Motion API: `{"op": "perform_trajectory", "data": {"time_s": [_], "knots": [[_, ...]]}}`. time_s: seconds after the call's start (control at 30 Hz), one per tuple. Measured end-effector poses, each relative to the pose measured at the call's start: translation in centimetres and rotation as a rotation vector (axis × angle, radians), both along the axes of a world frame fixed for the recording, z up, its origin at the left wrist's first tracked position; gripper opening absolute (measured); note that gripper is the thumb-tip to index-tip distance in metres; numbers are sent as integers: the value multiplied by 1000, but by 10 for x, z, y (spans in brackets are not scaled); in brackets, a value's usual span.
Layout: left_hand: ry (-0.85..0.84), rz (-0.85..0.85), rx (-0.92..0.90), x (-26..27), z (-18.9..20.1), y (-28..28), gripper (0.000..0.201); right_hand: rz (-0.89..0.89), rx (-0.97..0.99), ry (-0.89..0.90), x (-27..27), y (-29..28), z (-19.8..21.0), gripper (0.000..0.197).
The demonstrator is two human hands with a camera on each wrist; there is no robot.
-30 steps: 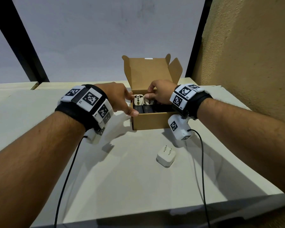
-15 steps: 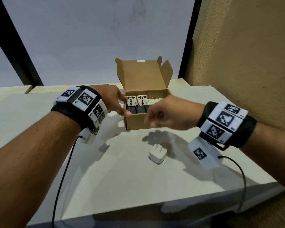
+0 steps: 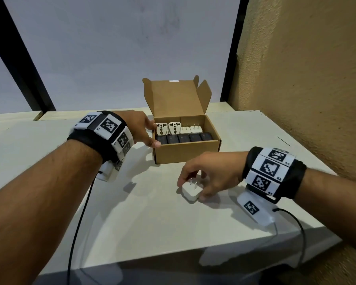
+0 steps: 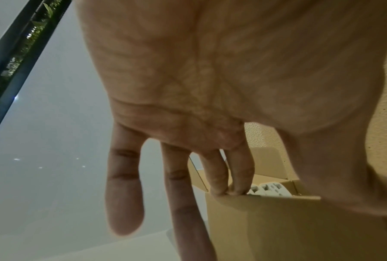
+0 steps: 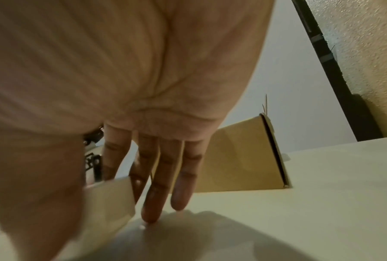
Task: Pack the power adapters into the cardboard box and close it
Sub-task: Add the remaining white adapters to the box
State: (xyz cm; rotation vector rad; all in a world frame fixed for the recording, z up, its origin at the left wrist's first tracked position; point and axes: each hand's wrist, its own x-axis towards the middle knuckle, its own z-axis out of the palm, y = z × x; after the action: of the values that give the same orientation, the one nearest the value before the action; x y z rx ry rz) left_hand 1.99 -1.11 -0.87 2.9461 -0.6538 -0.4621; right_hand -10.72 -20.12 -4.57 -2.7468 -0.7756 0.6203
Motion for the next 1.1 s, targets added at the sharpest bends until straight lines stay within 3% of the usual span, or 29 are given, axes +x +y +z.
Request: {"op": "perform_trajectory", "data": {"time_s": [0.2, 0.43, 0.57, 0.7, 1.1], "knots": [[-11, -7, -1, 0, 1, 1, 78, -208, 287, -108, 19, -2, 23, 64], [-23, -15, 1, 0, 1, 1, 78, -369, 490, -305, 44, 1, 33, 44], [-22, -12, -5, -1, 1, 1, 76, -565, 238, -577, 72, -5, 39, 33], [-39, -22, 25, -7, 4, -2, 73, -658, -79, -551, 104, -8, 40, 45], [-76, -106, 72, 10, -3, 3, 83, -716, -189, -447, 128, 4, 24, 53]]}}
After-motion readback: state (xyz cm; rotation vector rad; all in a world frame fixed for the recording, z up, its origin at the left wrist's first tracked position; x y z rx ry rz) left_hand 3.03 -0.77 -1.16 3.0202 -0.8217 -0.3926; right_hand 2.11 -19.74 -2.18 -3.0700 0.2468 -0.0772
